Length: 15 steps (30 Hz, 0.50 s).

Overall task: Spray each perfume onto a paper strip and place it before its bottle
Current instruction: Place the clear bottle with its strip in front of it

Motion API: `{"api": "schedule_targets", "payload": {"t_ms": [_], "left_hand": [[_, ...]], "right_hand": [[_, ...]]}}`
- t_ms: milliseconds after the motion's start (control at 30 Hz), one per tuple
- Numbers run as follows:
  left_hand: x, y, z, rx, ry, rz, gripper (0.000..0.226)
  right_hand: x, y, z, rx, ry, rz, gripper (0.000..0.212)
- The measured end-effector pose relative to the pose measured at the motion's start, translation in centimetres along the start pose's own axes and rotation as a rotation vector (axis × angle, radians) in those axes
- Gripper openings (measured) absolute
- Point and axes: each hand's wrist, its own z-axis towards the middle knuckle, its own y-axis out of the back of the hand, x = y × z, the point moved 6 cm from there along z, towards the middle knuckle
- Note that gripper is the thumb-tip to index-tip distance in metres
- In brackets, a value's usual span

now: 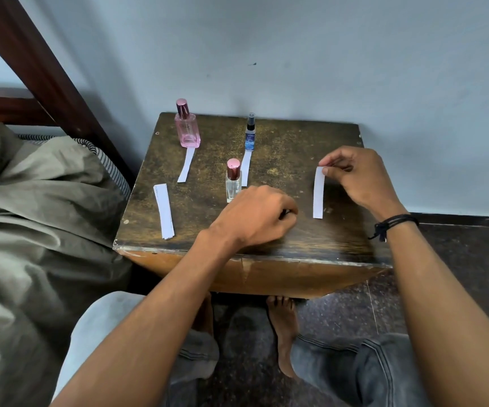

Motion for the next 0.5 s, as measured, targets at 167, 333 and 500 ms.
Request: {"api": "schedule_targets", "payload": {"t_ms": [167, 333, 500], "left_hand": [[-1.0, -1.4, 0.8, 0.017, 0.000, 0.016, 0.034], [-1.5, -3.3, 1.9, -0.011, 0.006, 0.021, 0.044], [-1.6, -4.5, 2.6, -0.005, 0.009, 0.081, 0.047]], "right_hand": [[-1.3, 1.2, 0.0, -0.050, -0.036, -0.013, 0.012], [-2.7, 2.1, 0.2, -0.093, -0.068, 0.005, 0.014], [-2.9, 2.4, 0.6, -0.130, -0.067, 0.012, 0.012]]}}
